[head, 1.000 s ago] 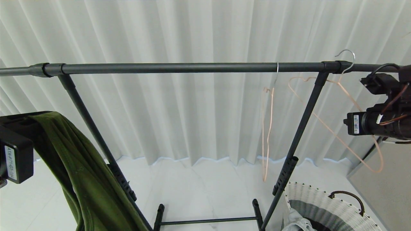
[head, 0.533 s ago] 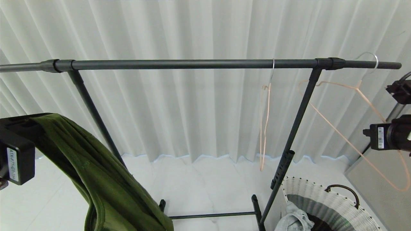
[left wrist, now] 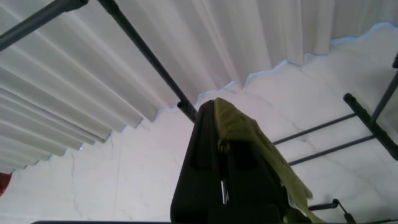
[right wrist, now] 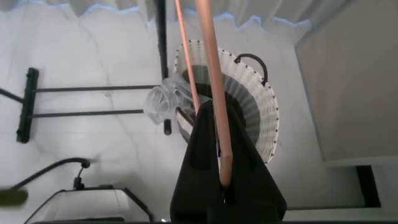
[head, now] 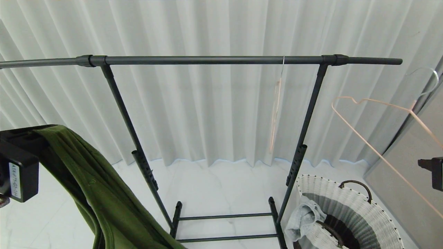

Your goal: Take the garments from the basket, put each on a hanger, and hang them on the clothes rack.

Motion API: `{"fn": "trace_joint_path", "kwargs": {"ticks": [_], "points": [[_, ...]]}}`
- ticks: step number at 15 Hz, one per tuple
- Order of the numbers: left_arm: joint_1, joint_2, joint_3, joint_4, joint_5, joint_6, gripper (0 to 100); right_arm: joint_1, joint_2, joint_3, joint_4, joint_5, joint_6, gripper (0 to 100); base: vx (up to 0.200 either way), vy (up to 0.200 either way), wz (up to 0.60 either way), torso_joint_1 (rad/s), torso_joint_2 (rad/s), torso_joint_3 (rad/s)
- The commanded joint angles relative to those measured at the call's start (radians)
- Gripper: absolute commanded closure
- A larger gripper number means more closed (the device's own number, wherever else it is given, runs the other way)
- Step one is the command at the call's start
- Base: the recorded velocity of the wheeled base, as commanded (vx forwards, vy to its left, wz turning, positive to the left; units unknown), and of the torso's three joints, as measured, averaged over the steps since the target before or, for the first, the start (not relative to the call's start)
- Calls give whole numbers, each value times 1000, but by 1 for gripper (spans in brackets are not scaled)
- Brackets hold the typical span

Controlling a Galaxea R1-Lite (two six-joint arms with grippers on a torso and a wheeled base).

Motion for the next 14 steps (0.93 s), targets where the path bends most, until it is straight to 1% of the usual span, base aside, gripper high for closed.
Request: {"fn": "trace_joint_path", "kwargs": {"ticks": [1,4,5,9,10,12,14], "points": [[0,3,3,0,1,0,100,11,-36,0,-3,2,-7,100,0,0,0,0,0,0],[0,6,16,0,-1,-2,100,142,-72,-3,-11,7,-14,100,0,0,0,0,0,0],[0,8,24,0,-1,-2,100,223,-81,-3,-14,7,-13,100,0,0,0,0,0,0],[0,17,30,0,-1,-5,100,467,-64,-4,-43,7,-8,100,0,0,0,0,0,0],[1,21,29,0,-1,-5,100,507,-52,-4,-50,8,-8,100,0,0,0,0,0,0],[7,47,23,-1,1,-9,100,614,-24,0,-83,10,-7,100,0,0,0,0,0,0],[44,100,10,-44,1,-9,100,726,-1,6,-87,10,6,100,0,0,0,0,0,0]]}}
